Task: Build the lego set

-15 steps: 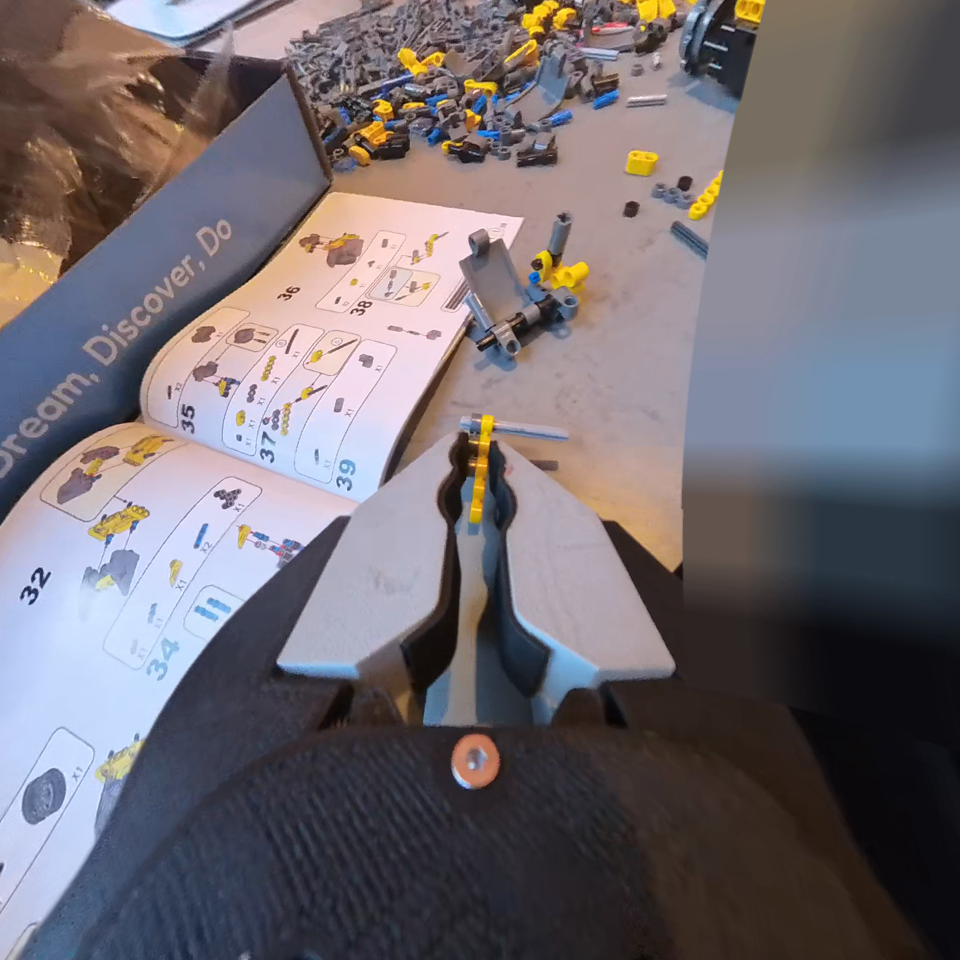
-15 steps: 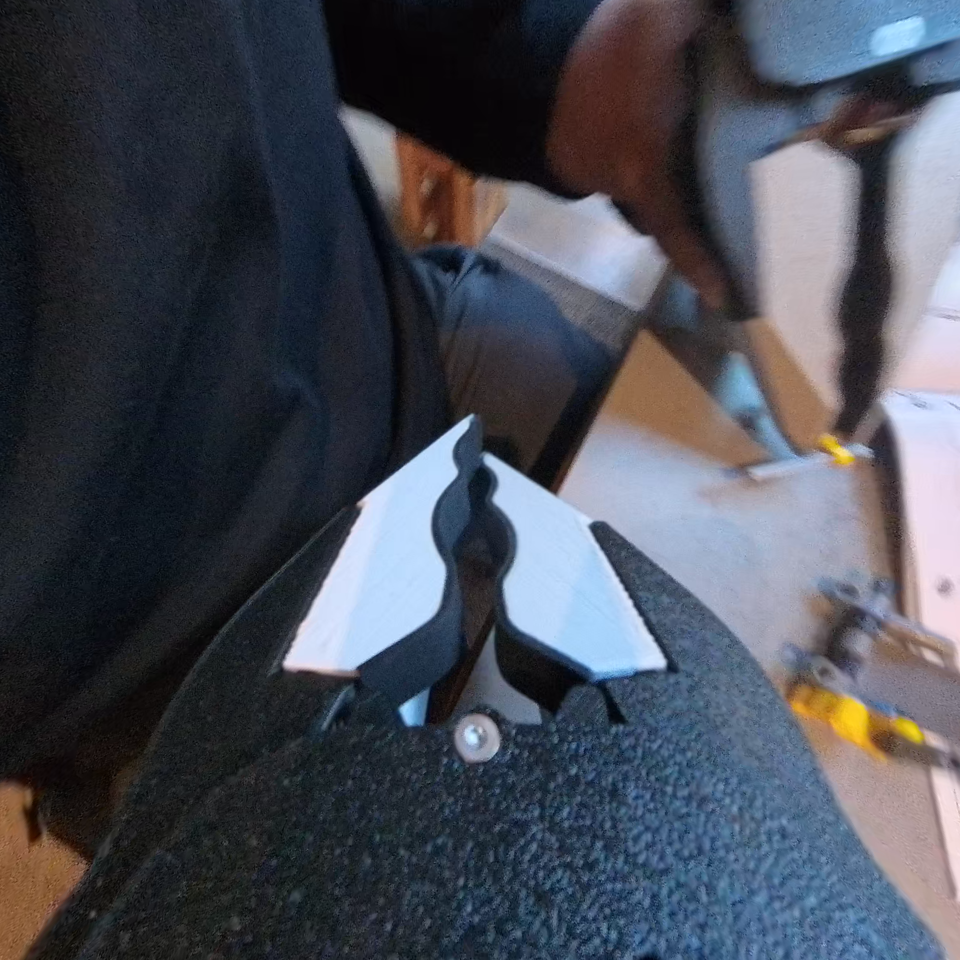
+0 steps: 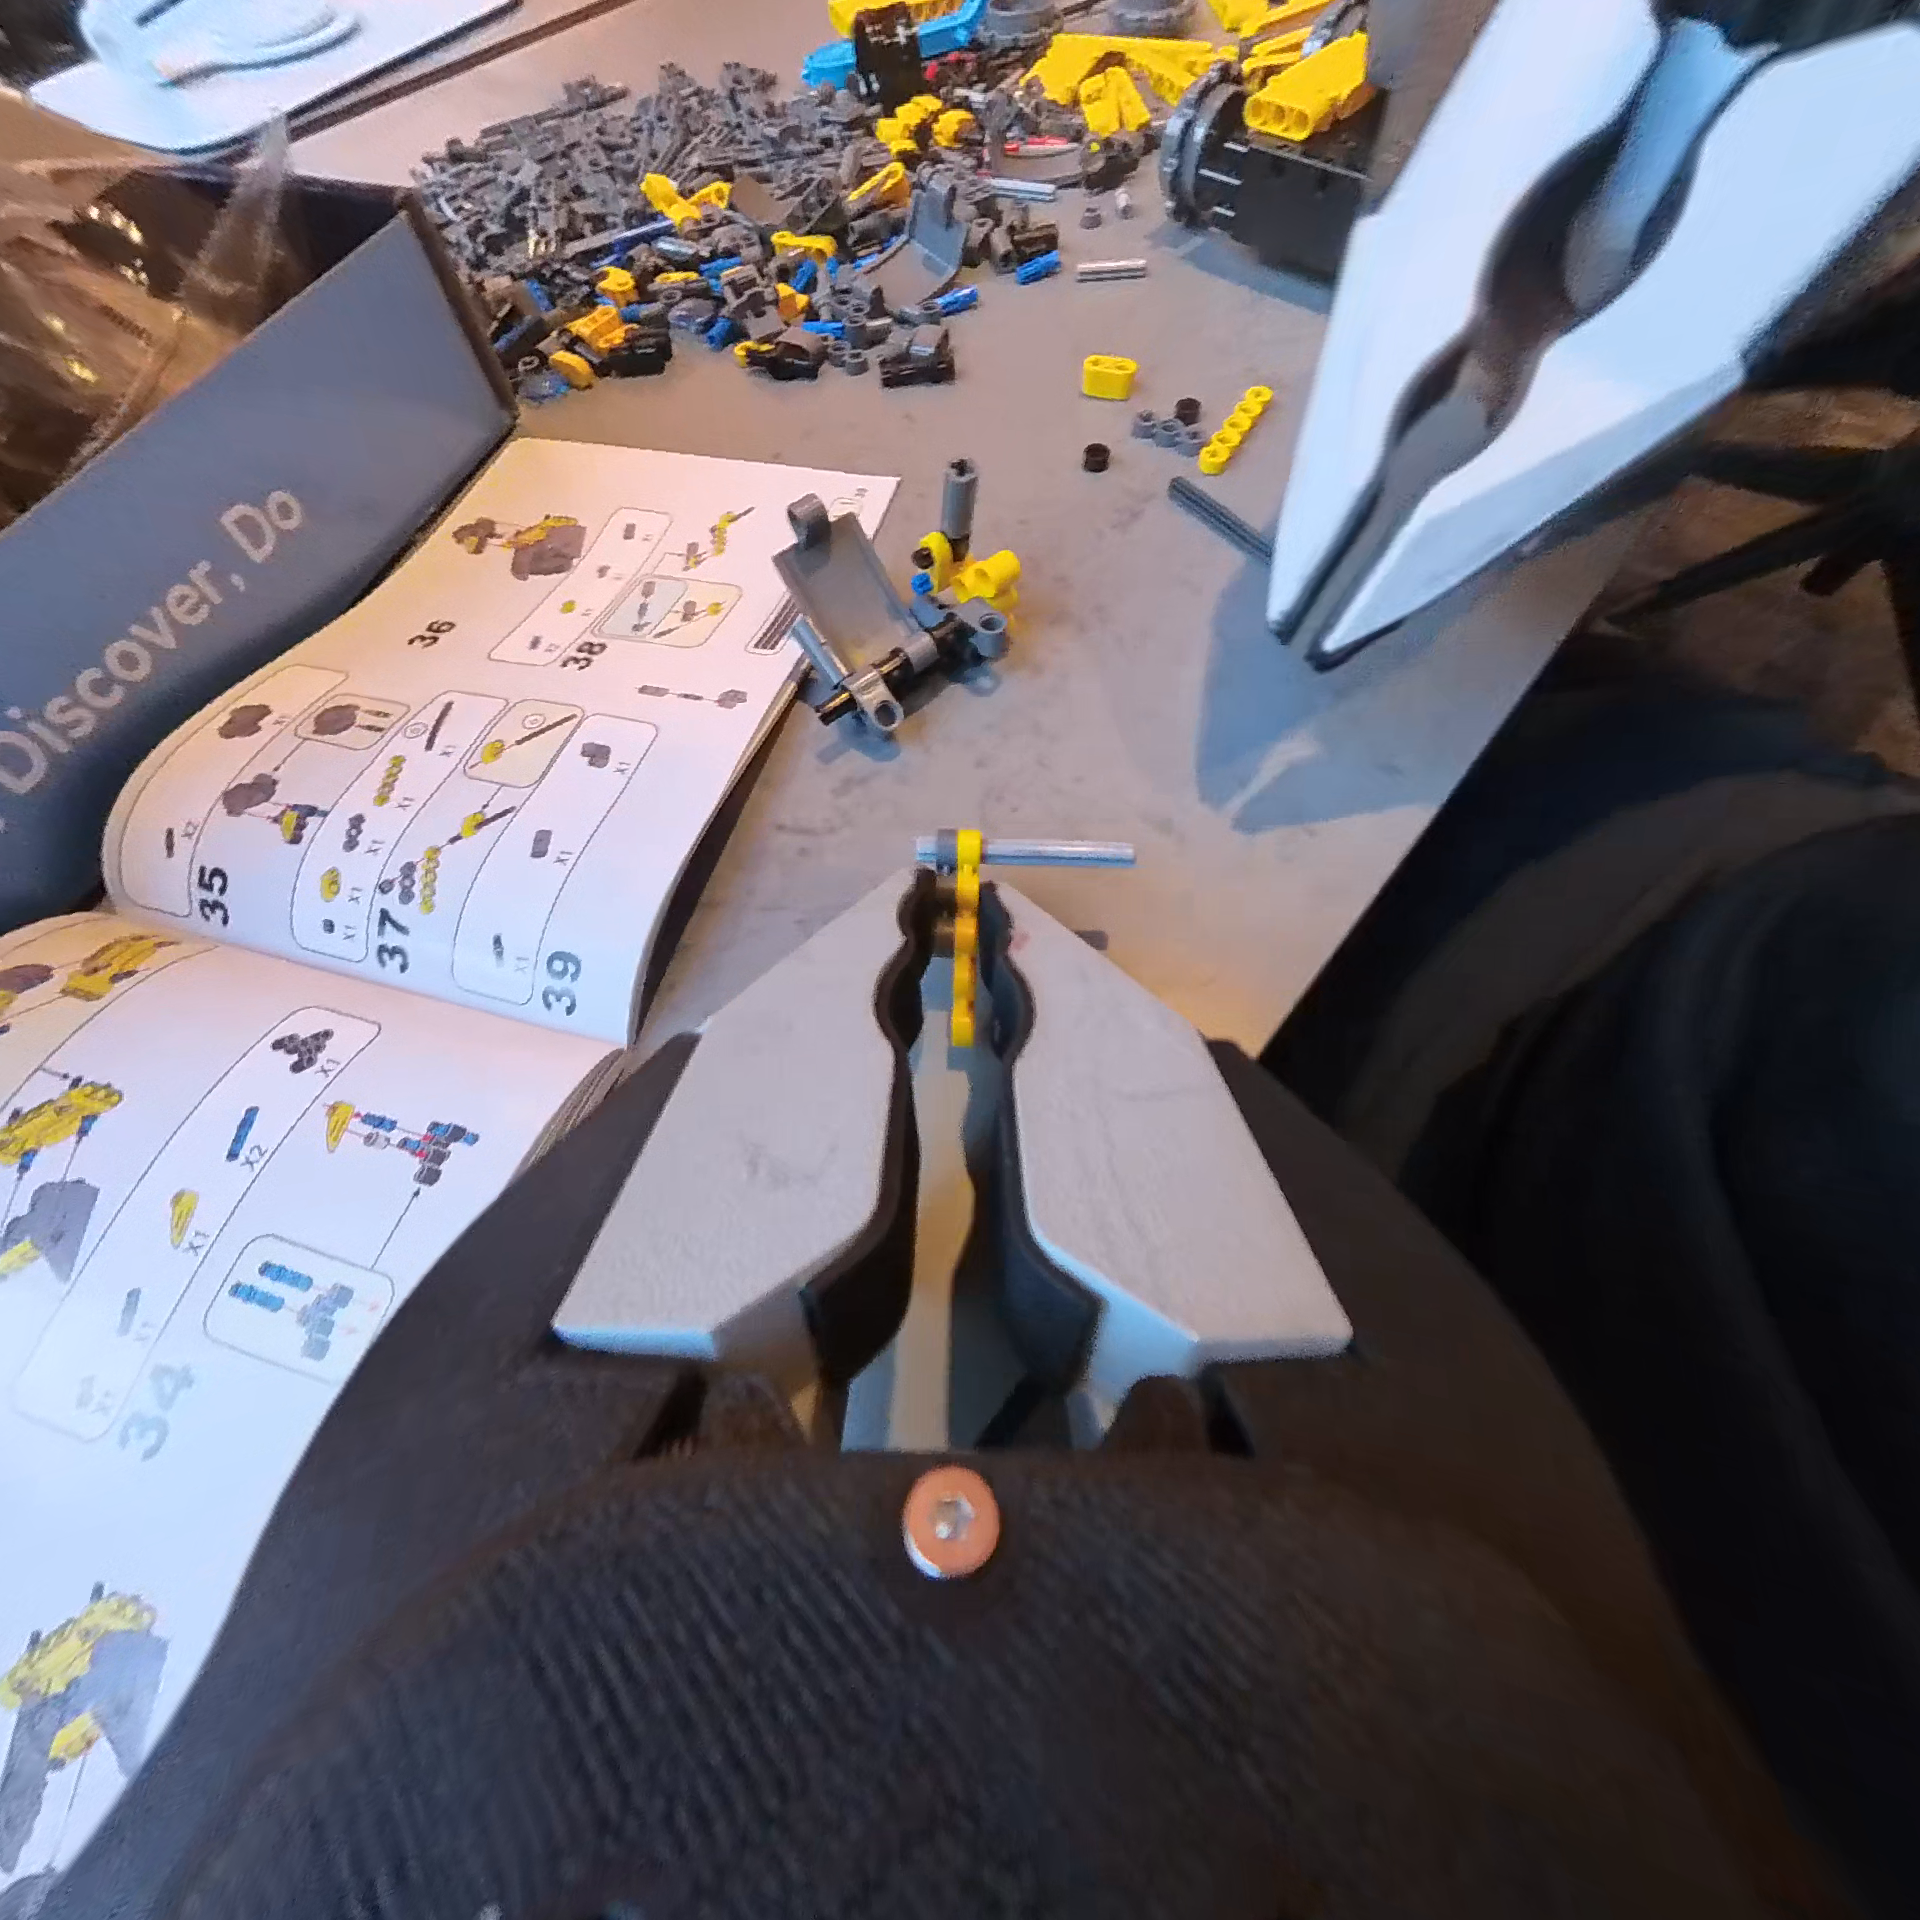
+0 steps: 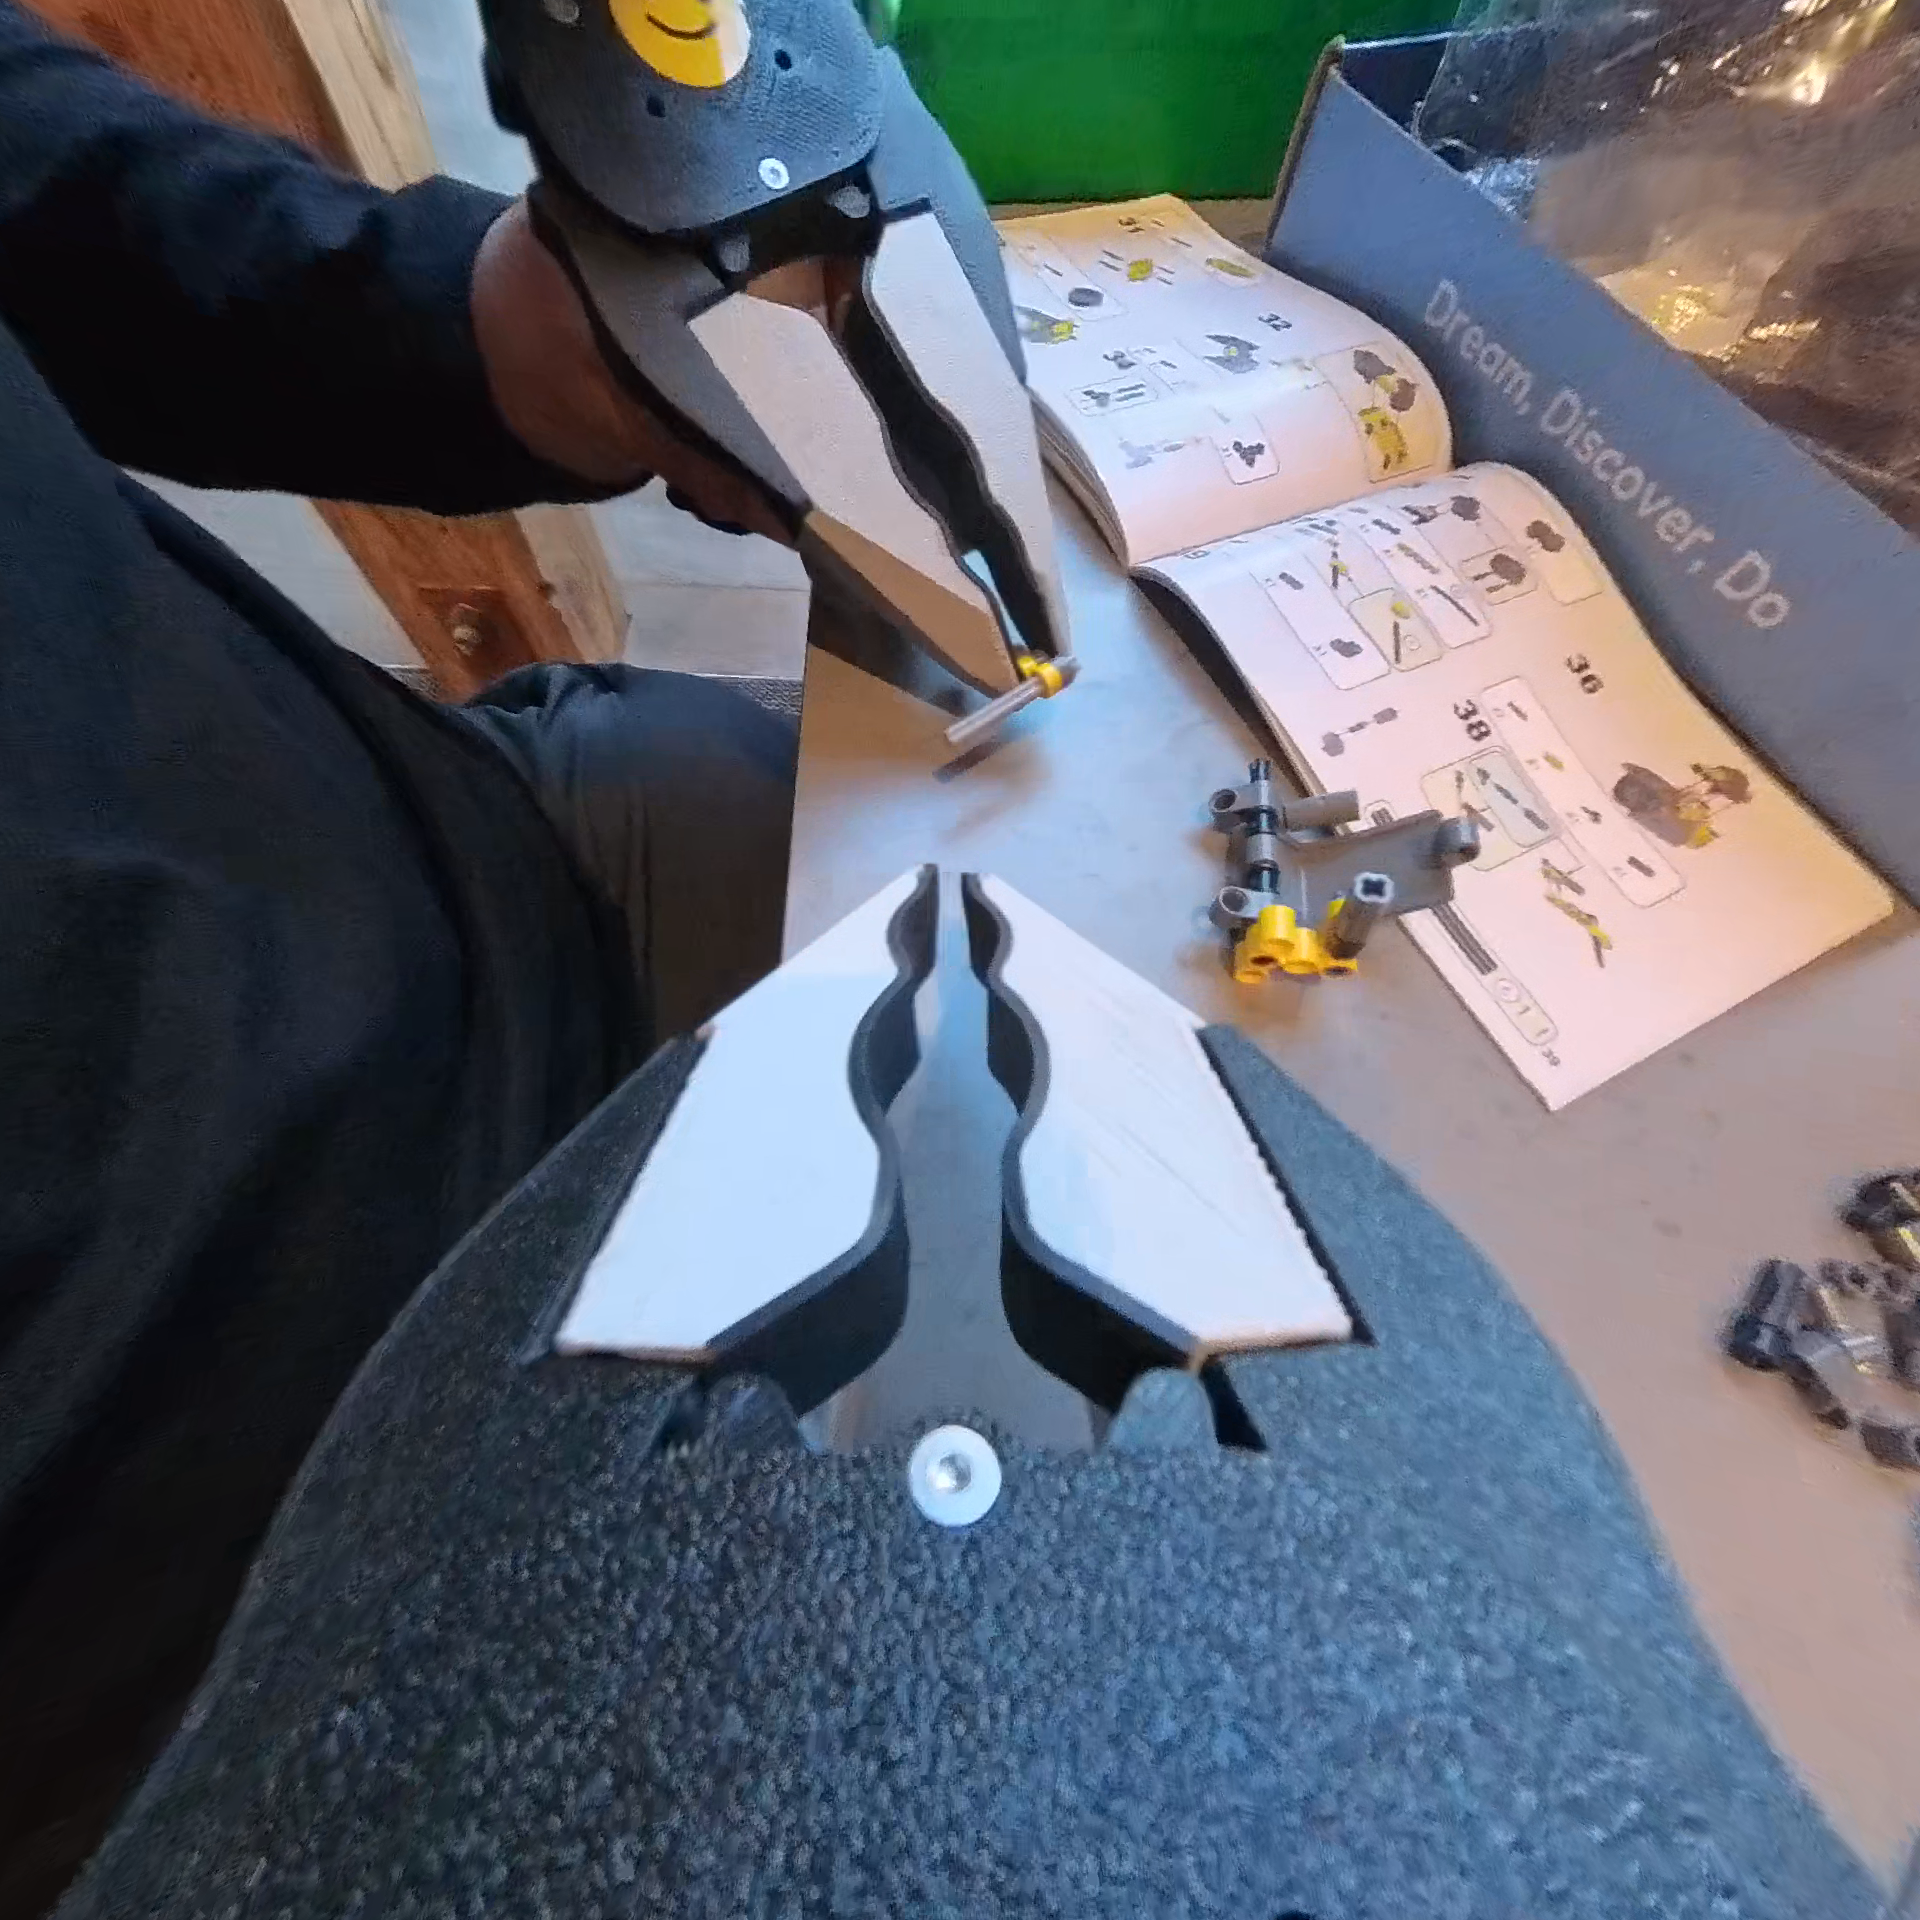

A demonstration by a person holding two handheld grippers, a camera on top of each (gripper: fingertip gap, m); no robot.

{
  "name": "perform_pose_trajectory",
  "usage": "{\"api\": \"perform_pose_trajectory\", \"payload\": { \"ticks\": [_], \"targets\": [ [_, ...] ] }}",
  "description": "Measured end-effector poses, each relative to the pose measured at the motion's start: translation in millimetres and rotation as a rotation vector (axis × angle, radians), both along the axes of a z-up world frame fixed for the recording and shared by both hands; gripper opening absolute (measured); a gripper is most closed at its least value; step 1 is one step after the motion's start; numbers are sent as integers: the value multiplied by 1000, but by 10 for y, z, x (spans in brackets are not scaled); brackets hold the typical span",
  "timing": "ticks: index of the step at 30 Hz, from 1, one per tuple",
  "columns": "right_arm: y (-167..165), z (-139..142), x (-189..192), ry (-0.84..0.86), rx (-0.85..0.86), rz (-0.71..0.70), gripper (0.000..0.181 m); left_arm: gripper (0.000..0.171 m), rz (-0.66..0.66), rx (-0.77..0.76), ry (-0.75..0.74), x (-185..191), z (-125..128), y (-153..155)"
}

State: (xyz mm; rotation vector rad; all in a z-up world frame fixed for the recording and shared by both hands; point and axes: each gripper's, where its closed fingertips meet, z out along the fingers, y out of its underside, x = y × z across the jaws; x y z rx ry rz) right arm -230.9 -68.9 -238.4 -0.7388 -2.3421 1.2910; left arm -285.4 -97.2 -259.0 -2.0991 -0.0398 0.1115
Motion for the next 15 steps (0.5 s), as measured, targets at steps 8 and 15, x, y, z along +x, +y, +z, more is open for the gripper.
{"api": "perform_pose_trajectory", "payload": {
  "ticks": [8,15],
  "targets": [
    [-298,-118,2,-191,-53,-50,34,7,-27,-63,-20,179,-20,-42],
    [46,-5,133,-59,34,-193,29,7,-12,-94,4,365,-35,-397]
  ]
}}
